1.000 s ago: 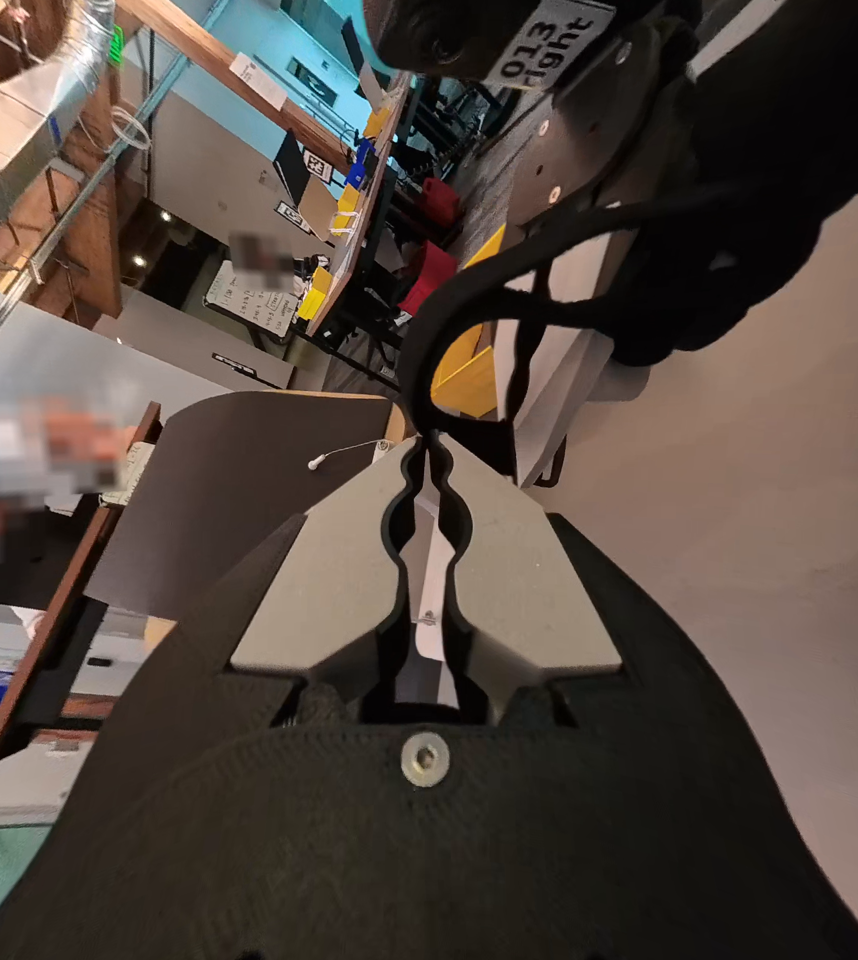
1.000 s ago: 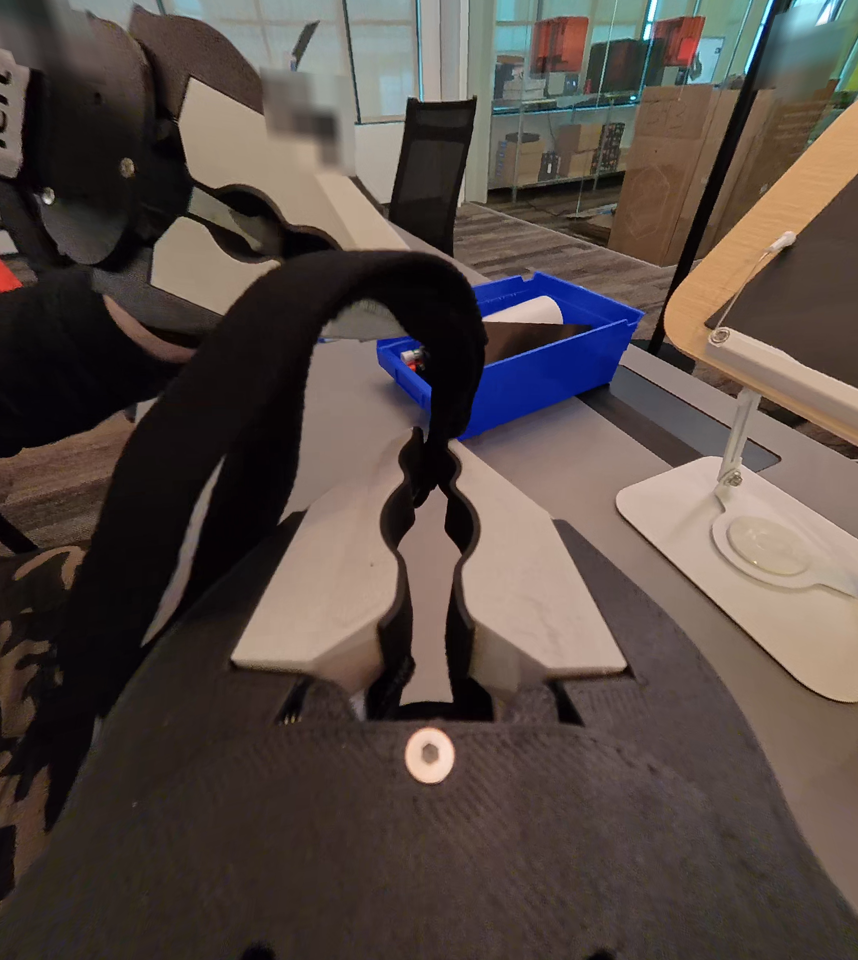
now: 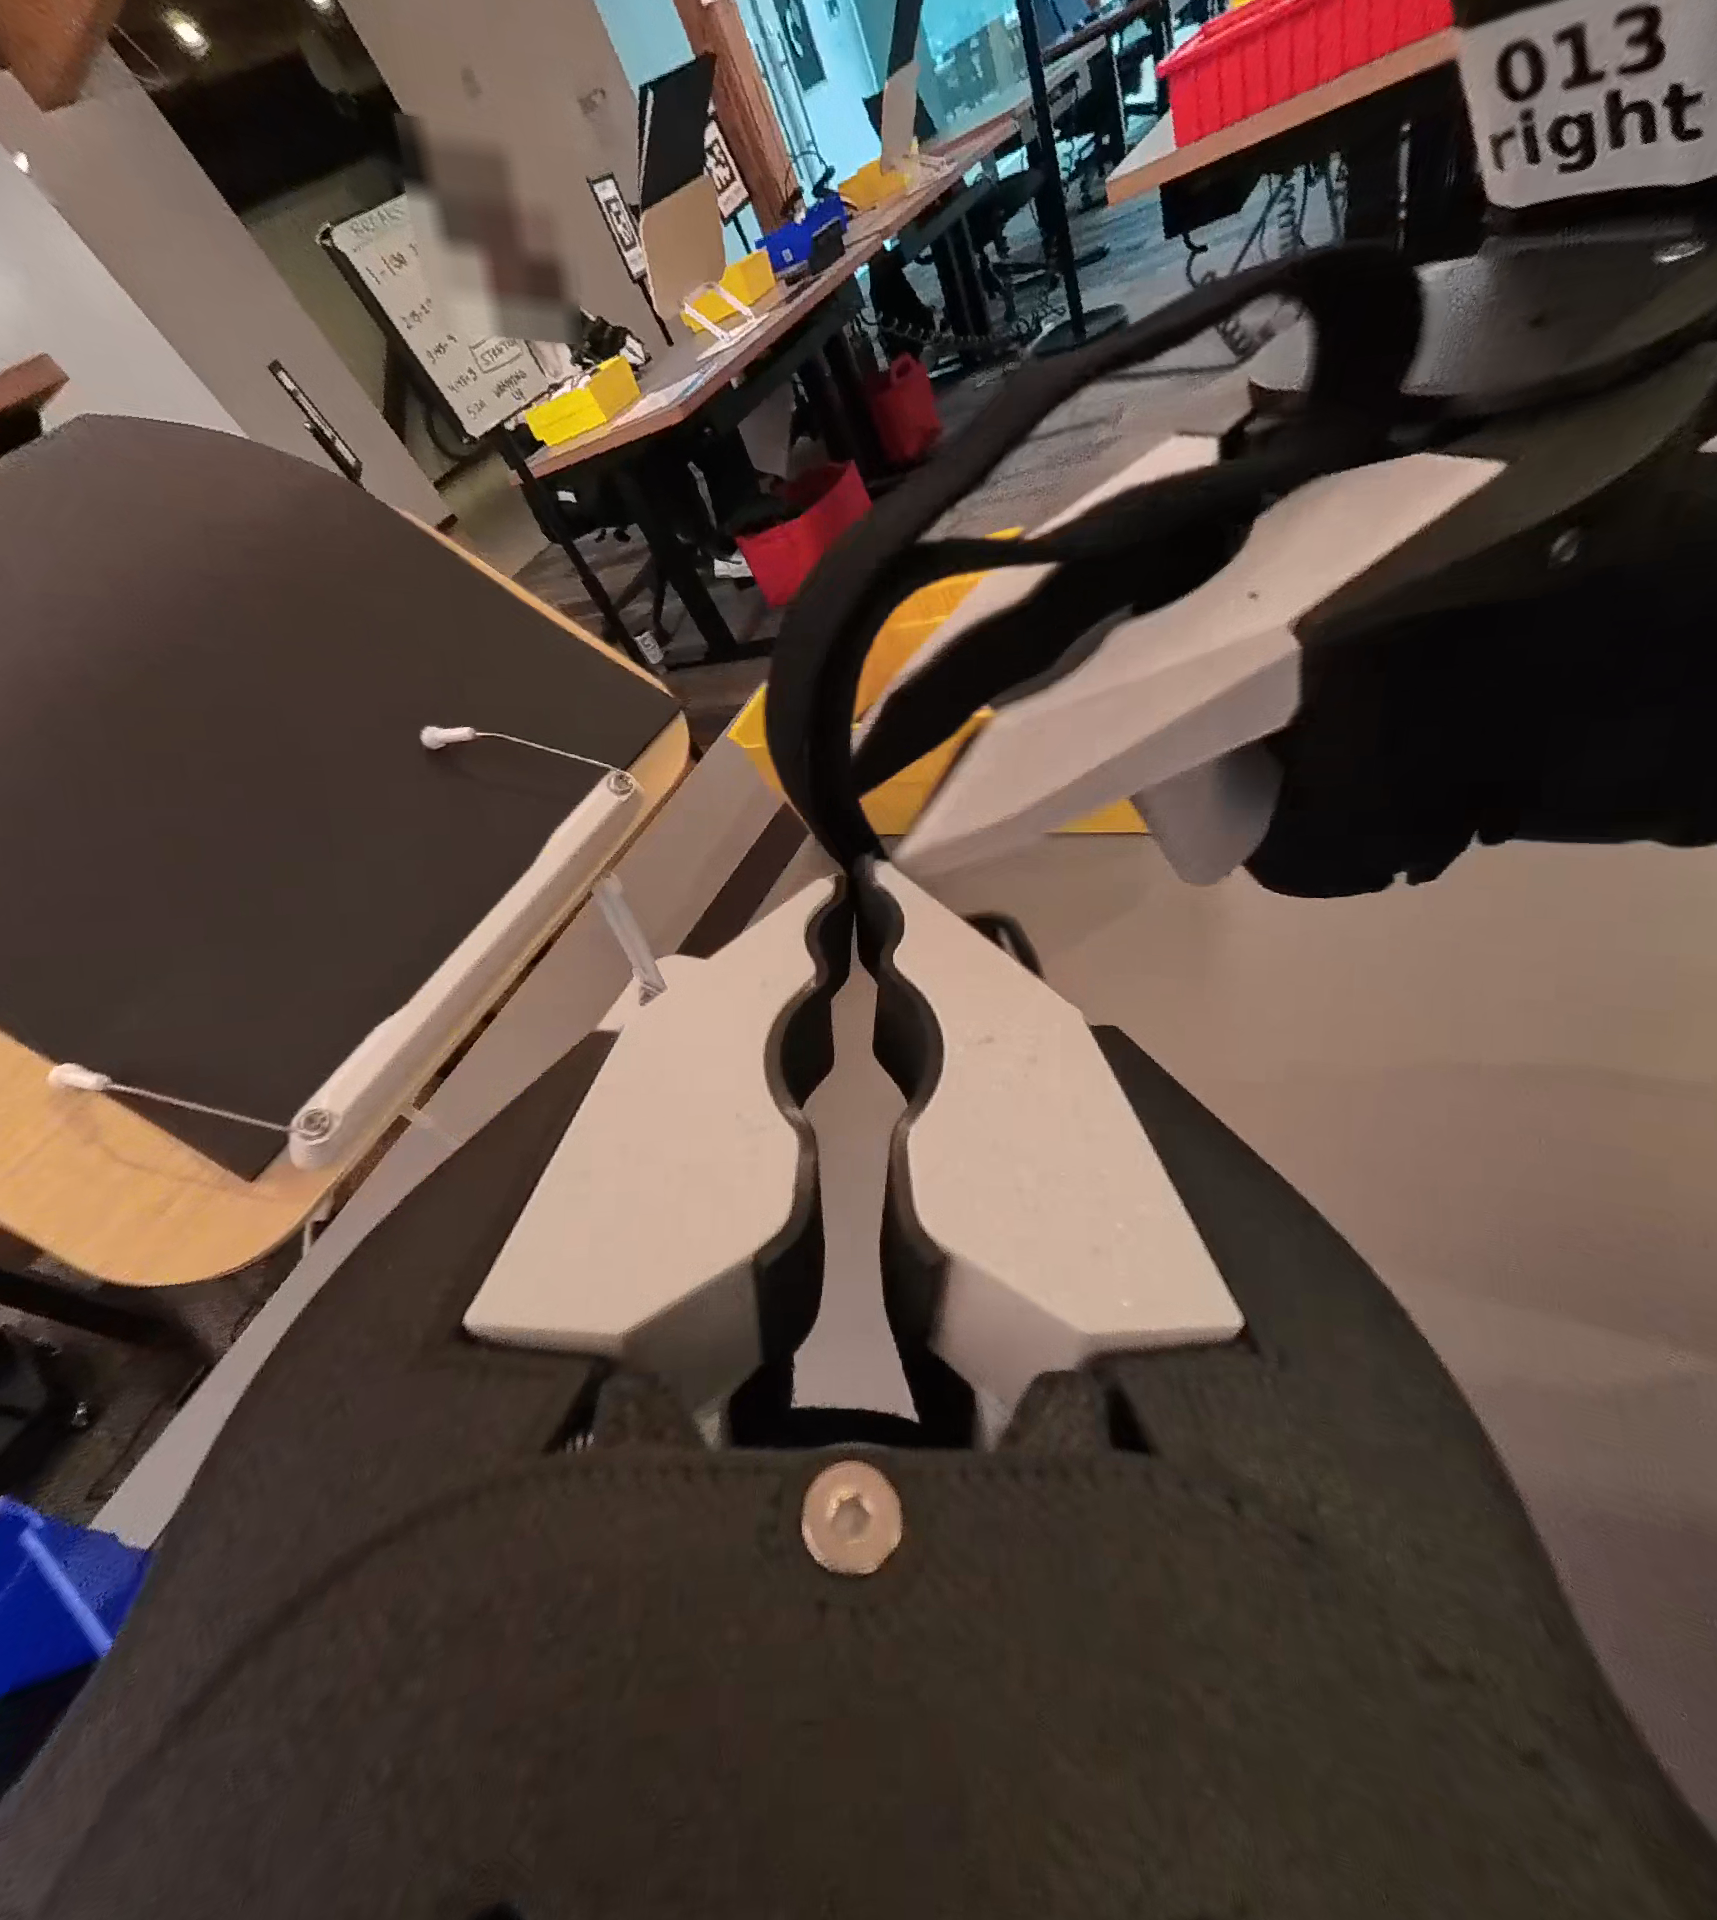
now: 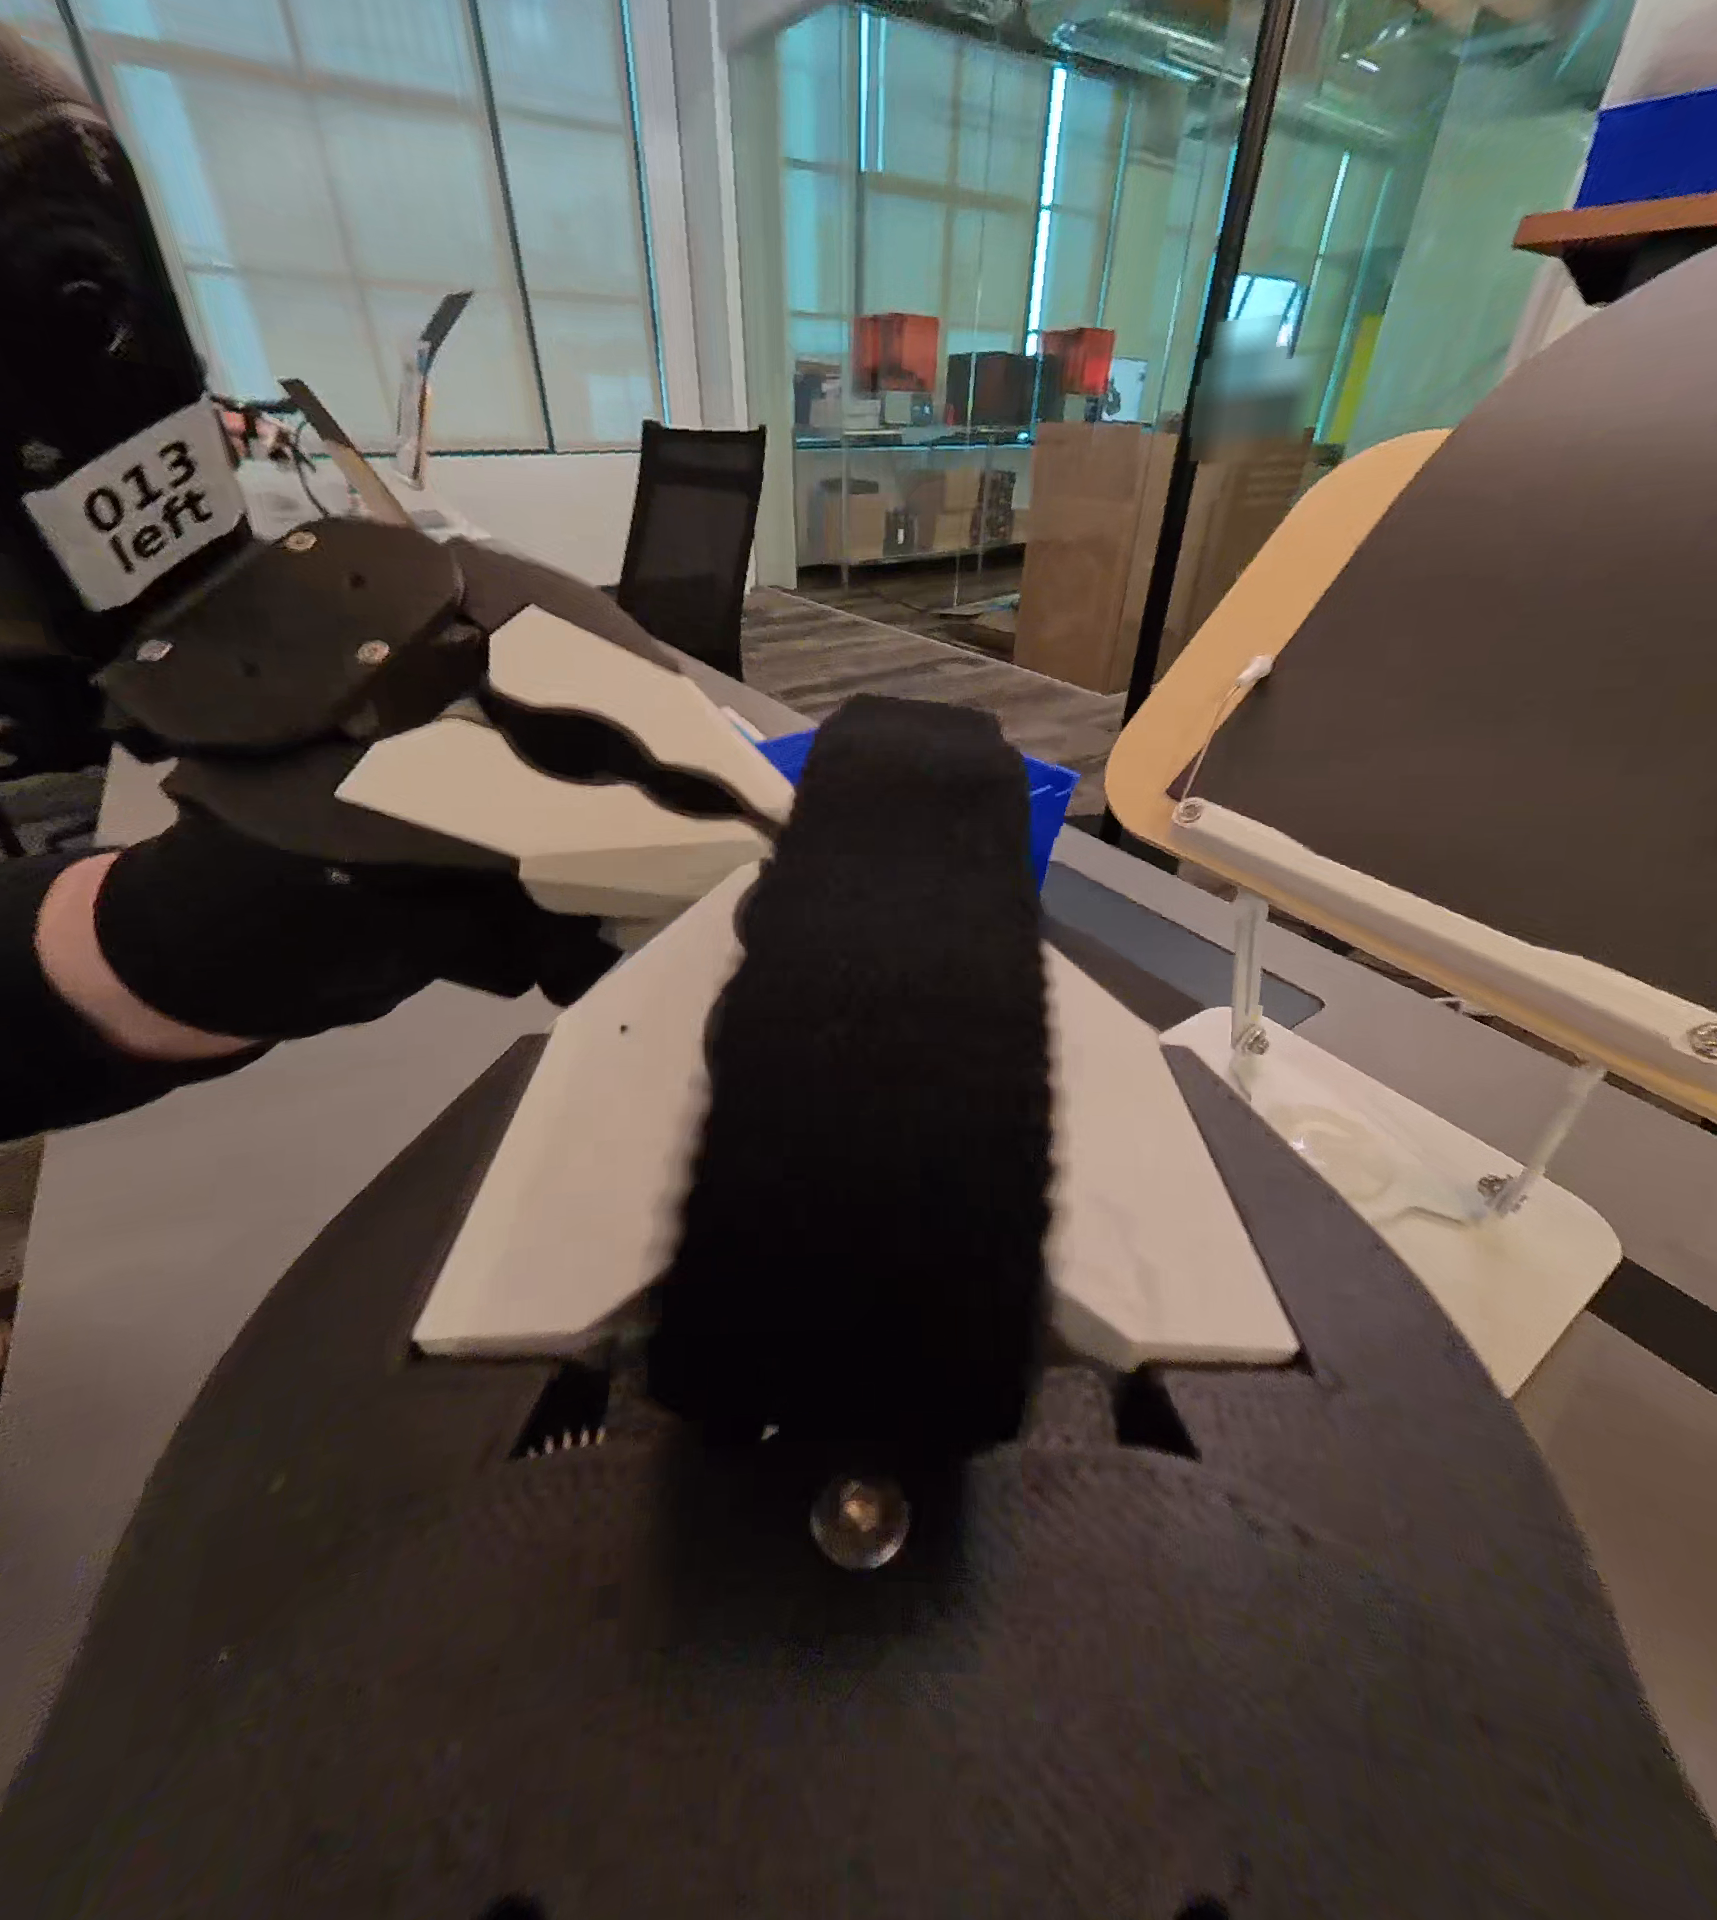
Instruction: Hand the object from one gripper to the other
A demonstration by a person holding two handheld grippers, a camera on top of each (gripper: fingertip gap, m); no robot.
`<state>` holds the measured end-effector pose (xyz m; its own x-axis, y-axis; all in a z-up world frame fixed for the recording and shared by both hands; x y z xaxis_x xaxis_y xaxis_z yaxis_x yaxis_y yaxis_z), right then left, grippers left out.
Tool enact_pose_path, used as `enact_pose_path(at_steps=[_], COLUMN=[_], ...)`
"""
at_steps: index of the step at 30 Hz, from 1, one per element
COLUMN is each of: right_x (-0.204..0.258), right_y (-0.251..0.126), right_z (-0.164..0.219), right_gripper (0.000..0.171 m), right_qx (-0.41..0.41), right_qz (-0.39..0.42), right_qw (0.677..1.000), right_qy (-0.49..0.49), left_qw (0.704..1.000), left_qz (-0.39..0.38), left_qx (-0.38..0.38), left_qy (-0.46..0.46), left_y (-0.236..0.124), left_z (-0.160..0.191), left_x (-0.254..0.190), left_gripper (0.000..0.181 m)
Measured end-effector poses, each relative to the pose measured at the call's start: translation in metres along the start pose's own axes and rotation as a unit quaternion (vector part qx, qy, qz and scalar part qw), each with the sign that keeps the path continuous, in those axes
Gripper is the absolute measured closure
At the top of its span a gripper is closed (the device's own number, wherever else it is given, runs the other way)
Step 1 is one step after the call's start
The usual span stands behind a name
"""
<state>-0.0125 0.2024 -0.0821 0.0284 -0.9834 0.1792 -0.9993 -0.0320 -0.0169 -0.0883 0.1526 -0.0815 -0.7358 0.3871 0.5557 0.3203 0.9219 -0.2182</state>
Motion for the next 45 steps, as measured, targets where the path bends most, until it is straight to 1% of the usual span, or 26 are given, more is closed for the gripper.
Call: enact_pose_path(at_steps=[2, 4, 7, 11, 14, 20, 24, 27, 30, 32, 33, 35, 38, 40, 45], right_x=[-0.001, -0.003, -0.004, -0.005, -0.005, -0.004, -0.006, -0.007, -0.003, -0.001, -0.002, 0.0, 0.004, 0.005, 0.006], right_y=[0.0, 0.0, 0.001, 0.0, -0.002, -0.004, -0.007, -0.008, -0.008, -0.009, -0.009, -0.009, -0.007, -0.006, -0.008], right_z=[-0.003, -0.003, -0.001, -0.001, -0.001, 0.0, -0.002, -0.002, -0.003, -0.004, -0.005, -0.005, -0.006, -0.005, -0.007], right_gripper=[0.148, 0.149, 0.151, 0.162, 0.171, 0.171, 0.171, 0.171, 0.171, 0.171, 0.171, 0.171, 0.171, 0.171, 0.171], right_qx=[-0.023, -0.034, -0.032, -0.033, -0.034, -0.034, -0.033, -0.03, -0.023, -0.026, -0.026, -0.022, -0.022, -0.021, -0.041], right_qz=[0.006, 0.004, 0.004, 0.009, -0.005, -0.028, -0.019, -0.008, -0.009, -0.015, -0.013, -0.013, -0.018, -0.018, -0.05], right_qw=[1.0, 0.999, 0.999, 0.999, 0.999, 0.998, 0.998, 0.999, 1.0, 1.0, 1.0, 1.0, 1.0, 1.0, 0.998], right_qy=[0.008, 0.023, 0.032, 0.034, 0.038, 0.054, 0.049, 0.037, 0.016, 0.009, 0.005, -0.007, -0.011, -0.013, 0.016], left_qw=[1.0, 1.0, 0.999, 0.998, 0.999, 0.999, 0.999, 0.999, 0.998, 0.996, 0.995, 0.995, 0.996, 0.994, 0.976], left_qz=[-0.006, -0.01, -0.015, -0.022, -0.011, -0.016, -0.022, -0.008, 0.002, 0.007, 0.014, 0.04, 0.054, 0.067, 0.129], left_qx=[0.006, 0.009, 0.016, 0.02, 0.008, -0.002, -0.012, -0.031, -0.063, -0.082, -0.087, -0.07, -0.045, -0.042, -0.092], left_qy=[0.006, 0.02, 0.044, 0.057, 0.047, 0.049, 0.047, 0.016, -0.022, -0.045, -0.053, -0.059, -0.055, -0.069, -0.147], left_y=[0.0, 0.001, 0.002, 0.002, 0.001, 0.0, -0.002, -0.004, -0.008, -0.013, -0.015, -0.013, -0.007, -0.004, -0.005], left_z=[0.001, 0.0, -0.001, -0.001, -0.001, -0.003, -0.004, -0.005, -0.007, -0.01, -0.012, -0.013, -0.013, -0.011, -0.01], left_x=[-0.003, -0.006, -0.01, -0.01, -0.011, -0.013, -0.013, -0.009, -0.003, 0.003, 0.005, 0.005, 0.004, 0.004, 0.006], left_gripper=[0.181, 0.181, 0.181, 0.181, 0.181, 0.181, 0.181, 0.181, 0.167, 0.161, 0.16, 0.157, 0.159, 0.159, 0.163])
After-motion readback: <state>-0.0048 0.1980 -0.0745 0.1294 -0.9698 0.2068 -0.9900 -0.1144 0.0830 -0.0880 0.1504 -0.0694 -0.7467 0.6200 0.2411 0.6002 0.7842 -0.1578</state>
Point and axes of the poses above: each gripper's, where its closed fingertips meet, y out along the fingers, z out of its underside, x = y × z across the jaws, the point moved 6 cm from there along -y, back along the fingers, and after that the axes turned 11 degrees about y, right-handed, at the moved point
